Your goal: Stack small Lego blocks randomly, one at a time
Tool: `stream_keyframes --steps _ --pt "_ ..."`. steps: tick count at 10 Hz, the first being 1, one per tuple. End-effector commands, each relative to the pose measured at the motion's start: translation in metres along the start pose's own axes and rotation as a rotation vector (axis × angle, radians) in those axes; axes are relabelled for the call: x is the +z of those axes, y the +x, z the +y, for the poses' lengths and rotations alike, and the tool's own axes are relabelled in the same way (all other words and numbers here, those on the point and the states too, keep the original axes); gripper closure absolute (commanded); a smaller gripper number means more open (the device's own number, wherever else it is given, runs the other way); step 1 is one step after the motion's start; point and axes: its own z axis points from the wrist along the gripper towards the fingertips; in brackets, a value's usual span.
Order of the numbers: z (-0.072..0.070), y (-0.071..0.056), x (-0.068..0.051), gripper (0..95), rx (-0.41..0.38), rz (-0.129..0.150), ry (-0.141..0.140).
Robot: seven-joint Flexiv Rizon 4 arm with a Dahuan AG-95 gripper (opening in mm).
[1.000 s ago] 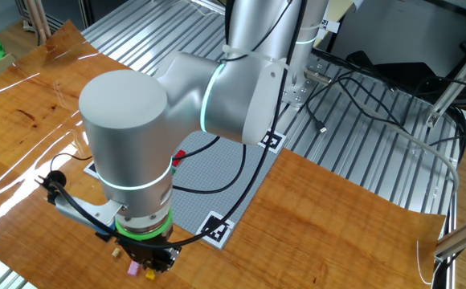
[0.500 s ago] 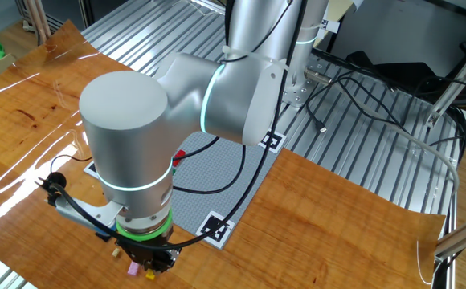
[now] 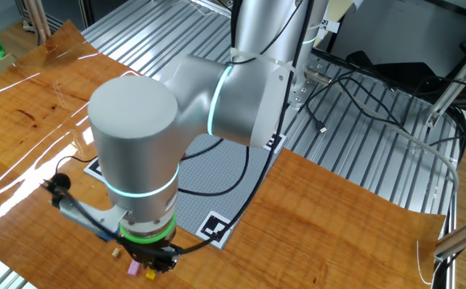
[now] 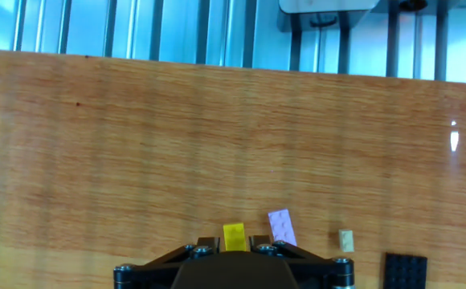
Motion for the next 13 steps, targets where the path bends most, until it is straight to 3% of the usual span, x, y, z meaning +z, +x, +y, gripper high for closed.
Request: stream_keyframes --steps 1,6,13 --pt "0.0 -0.002 0.001 76.0 0.014 0.036 0.014" --pt "0.0 -0.002 0.001 76.0 0.007 0.045 0.004" --pt "0.001 -0.004 0.014 76.0 -0.023 0.043 0.012"
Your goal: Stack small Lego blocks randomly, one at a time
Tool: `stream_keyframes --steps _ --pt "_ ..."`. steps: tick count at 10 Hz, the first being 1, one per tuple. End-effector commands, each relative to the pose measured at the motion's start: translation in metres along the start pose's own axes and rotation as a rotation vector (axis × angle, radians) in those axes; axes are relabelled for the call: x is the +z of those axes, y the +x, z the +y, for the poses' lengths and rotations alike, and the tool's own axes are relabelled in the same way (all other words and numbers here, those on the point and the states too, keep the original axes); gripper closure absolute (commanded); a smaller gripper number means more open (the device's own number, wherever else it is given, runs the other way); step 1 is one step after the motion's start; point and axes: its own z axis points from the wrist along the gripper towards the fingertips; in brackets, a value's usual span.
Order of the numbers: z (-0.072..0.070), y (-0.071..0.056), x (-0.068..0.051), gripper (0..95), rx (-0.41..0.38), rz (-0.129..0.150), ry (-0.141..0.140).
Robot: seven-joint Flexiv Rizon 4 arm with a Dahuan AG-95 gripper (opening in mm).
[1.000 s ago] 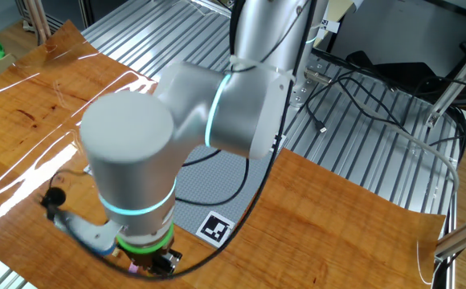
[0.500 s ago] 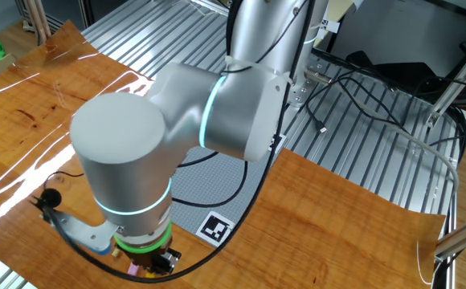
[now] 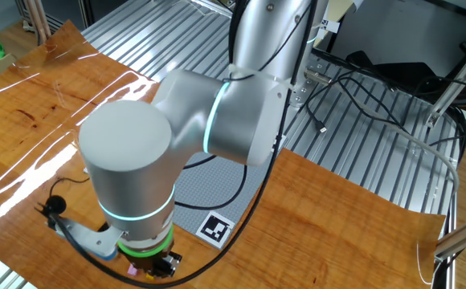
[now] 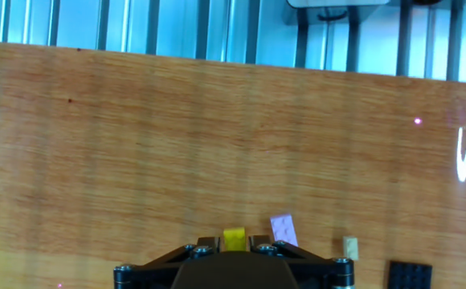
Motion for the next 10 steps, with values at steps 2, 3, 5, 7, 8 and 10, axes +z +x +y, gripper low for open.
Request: stream_keyframes --steps 2,3,5,7,8,10 --pt "-0.001 0.001 0.001 95.0 -0.009 0.012 0.014" --pt "0.0 0.001 0.001 95.0 -0.009 0.013 0.016" --pt "-0.001 0.001 -0.002 95.0 0.0 0.031 0.019" --pt "-0.009 0.009 -0.013 95.0 0.03 0.034 0.0" --pt "-0.011 0.012 -0.017 95.0 0.034 0.032 -0.003" --pt "-0.019 0.025 -0.031 95.0 0.052 0.01 -0.003"
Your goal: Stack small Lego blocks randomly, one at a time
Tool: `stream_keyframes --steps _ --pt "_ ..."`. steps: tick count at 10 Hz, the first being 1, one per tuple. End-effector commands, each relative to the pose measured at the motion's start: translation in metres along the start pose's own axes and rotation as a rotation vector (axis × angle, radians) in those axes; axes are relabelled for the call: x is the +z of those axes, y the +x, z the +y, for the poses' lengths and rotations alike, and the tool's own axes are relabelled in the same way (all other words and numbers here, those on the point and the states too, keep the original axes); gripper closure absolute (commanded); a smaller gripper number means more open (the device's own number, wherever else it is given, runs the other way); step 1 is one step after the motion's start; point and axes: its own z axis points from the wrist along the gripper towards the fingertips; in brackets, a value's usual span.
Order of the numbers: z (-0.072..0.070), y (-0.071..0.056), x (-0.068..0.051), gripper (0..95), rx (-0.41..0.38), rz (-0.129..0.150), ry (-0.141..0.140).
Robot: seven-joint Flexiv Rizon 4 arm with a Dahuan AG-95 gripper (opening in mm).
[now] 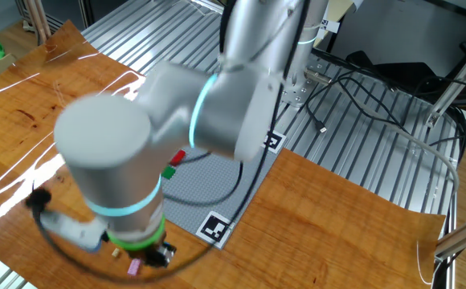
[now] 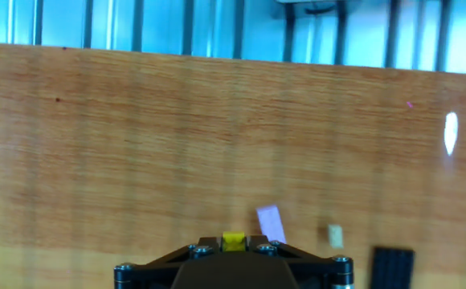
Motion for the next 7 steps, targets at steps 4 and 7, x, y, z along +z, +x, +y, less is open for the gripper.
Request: stream_keyframes --steps 4,7 --pt "-0.013 0.036 -0.017 95.0 0.033 -0.015 -0.007" --pt "-0.023 0.056 -0.018 95.0 0.055 -0.015 -0.005"
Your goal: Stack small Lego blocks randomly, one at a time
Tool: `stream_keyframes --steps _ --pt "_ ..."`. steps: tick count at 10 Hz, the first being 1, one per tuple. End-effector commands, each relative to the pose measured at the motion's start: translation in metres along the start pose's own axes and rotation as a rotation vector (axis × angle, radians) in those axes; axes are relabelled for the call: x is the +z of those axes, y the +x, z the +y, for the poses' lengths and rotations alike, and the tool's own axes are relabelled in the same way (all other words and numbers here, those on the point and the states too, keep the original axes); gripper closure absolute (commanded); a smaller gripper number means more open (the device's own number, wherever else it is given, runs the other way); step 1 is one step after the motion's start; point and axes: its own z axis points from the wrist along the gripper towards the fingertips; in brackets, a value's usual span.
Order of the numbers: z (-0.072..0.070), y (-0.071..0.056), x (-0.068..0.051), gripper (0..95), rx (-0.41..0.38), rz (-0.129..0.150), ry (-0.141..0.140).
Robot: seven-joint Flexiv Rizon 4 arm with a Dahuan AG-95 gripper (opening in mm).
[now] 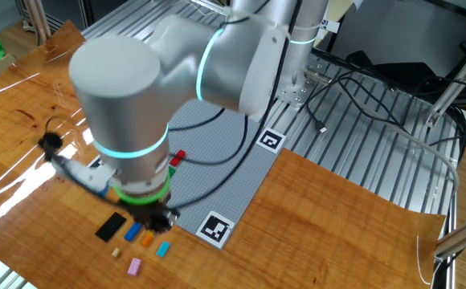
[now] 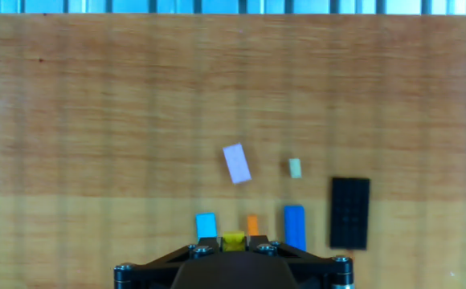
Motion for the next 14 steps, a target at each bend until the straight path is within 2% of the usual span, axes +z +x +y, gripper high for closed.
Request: stream_keyframes --steps 1,7,9,14 --pt "-0.0034 0.0094 0.0007 95.0 0.011 -0.001 0.004" --pt "-0.004 0.0098 0.0 95.0 0.039 0.018 0.01" --pt "-0.004 0.0098 0.0 95.0 0.048 0.01 0.017" --pt "-0.004 0.0098 0.0 95.0 0.06 0.007 0.011"
